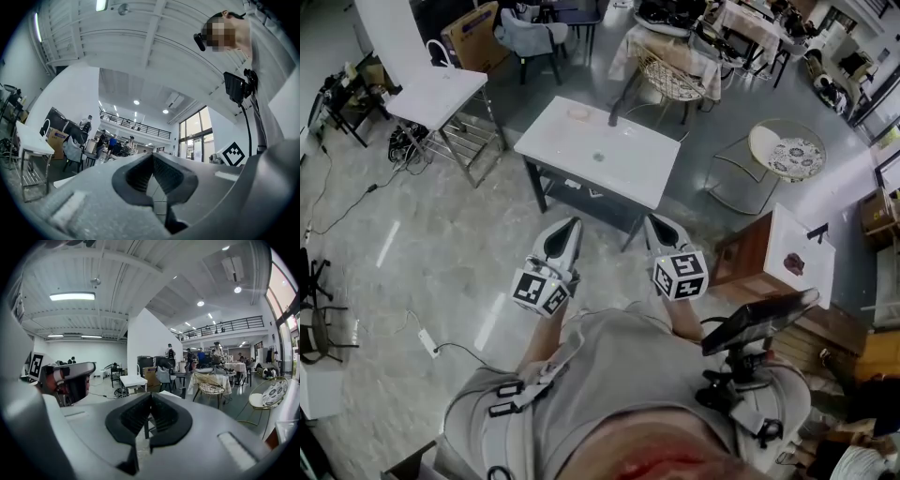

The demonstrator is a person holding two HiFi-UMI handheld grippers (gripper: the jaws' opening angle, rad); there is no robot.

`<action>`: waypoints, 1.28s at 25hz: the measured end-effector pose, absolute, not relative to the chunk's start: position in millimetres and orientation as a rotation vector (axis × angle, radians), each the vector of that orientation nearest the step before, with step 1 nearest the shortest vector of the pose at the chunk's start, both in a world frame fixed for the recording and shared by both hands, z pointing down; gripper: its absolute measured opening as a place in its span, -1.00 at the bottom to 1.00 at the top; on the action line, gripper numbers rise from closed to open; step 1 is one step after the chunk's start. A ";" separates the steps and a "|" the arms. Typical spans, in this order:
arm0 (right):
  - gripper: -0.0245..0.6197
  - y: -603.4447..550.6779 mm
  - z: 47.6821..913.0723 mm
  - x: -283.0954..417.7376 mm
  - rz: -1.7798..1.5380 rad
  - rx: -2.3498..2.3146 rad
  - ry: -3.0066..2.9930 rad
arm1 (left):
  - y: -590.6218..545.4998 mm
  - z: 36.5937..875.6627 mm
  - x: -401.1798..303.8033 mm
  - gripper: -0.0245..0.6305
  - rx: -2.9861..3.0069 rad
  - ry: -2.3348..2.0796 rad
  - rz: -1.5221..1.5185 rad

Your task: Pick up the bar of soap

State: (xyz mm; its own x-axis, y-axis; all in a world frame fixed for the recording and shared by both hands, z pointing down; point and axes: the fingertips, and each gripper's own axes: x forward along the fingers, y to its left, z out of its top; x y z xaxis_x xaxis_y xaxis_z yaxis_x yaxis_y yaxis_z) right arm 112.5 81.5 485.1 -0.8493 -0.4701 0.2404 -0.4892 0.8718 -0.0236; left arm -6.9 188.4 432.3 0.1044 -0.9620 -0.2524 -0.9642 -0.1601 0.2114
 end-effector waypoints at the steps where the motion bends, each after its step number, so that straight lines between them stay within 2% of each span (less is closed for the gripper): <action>1: -0.92 78.7 488.2 108.9 0.128 0.738 -2.809 | 186.6 435.9 -10.0 -0.95 -2.338 2.025 0.519; 14: -0.92 56.3 505.3 55.1 0.158 0.699 -2.782 | 165.9 445.0 -57.7 -0.95 -2.366 2.060 0.507; 32: -0.92 -56.0 518.2 -81.1 0.213 0.555 -2.868 | 86.0 455.1 -173.2 -0.95 -2.204 2.248 0.452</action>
State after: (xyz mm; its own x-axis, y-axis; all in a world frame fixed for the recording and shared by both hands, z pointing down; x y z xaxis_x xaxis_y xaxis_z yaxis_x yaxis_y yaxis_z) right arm -81.1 -56.0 518.2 -0.9065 -0.3515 0.2337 -0.3822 0.9186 -0.1007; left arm -173.2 86.0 455.1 -0.0389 -0.9848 -0.1695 -0.9737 -0.0008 0.2280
